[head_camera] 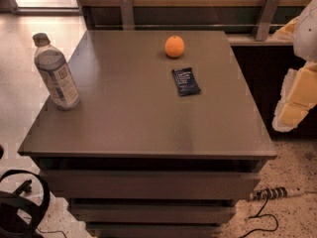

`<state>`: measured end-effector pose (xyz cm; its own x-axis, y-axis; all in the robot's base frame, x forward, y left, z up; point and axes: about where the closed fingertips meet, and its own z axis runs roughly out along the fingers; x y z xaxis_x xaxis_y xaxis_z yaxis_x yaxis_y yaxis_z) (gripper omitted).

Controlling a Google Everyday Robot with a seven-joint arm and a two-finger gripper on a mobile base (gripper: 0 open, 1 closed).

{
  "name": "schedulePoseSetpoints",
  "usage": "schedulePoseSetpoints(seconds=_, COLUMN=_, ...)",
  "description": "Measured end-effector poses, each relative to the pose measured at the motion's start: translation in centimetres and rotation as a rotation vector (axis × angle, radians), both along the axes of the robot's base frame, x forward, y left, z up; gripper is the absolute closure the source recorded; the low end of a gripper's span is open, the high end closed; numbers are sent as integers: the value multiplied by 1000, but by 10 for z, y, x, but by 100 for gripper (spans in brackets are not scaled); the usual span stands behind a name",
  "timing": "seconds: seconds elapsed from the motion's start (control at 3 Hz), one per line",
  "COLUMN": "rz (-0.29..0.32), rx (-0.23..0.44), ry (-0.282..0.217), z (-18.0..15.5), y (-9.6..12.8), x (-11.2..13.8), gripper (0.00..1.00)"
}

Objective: Move orange near blue plastic bottle

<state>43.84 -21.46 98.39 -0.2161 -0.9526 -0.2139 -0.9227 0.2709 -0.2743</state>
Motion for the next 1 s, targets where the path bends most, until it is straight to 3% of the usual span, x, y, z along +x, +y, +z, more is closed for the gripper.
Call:
schedulePoseSetpoints(seconds=0.33, rz=0, rx=0, ry=-2, z=0, y=0, x=0, gripper=0)
schedulePoseSetpoints(seconds=0.67, rz=3, rx=39, ry=-23, z=3, y=-2, x=31, gripper=0)
schedulePoseSetpoints(seconds=1.0, rz=-20, rx=126, ry=-63, z=-3, y=-4, x=80, gripper=0)
